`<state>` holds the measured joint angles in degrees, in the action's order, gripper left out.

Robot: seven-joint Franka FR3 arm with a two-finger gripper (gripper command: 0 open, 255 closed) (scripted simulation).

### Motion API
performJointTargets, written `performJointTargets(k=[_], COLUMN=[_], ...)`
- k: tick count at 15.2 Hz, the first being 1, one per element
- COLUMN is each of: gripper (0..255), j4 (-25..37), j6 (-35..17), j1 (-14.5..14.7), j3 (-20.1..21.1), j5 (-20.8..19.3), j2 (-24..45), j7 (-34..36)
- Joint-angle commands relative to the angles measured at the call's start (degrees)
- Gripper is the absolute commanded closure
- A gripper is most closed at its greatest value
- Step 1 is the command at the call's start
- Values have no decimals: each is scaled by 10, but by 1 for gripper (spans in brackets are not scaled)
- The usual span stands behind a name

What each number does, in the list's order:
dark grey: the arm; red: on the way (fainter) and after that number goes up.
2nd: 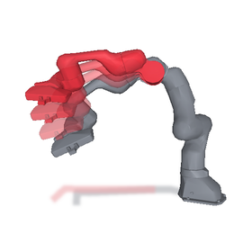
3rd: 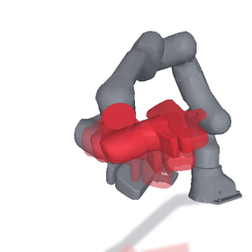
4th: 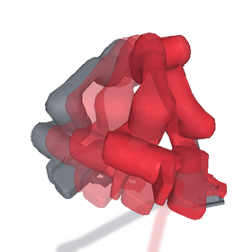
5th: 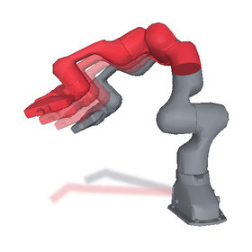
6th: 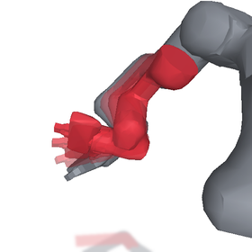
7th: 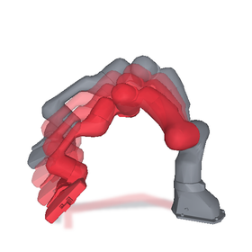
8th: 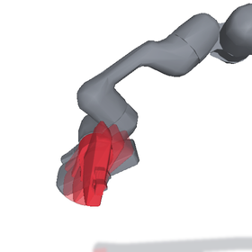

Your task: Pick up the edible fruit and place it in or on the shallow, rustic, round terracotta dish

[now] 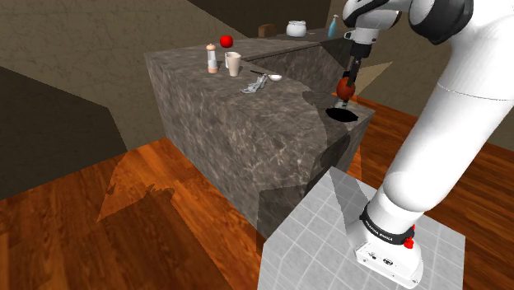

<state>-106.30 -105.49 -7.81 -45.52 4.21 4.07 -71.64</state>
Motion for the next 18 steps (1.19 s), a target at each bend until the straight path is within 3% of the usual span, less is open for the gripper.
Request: performJointTargets(k=[1,3,18], gripper=[255,255,255], j4=[35,75,-8], j6=[15,32,-73], j1=[-21,-48,-55], j3=[-12,-20,-9], j5=[23,49,79], j2=[33,70,103], j7=[-40,-77,-98])
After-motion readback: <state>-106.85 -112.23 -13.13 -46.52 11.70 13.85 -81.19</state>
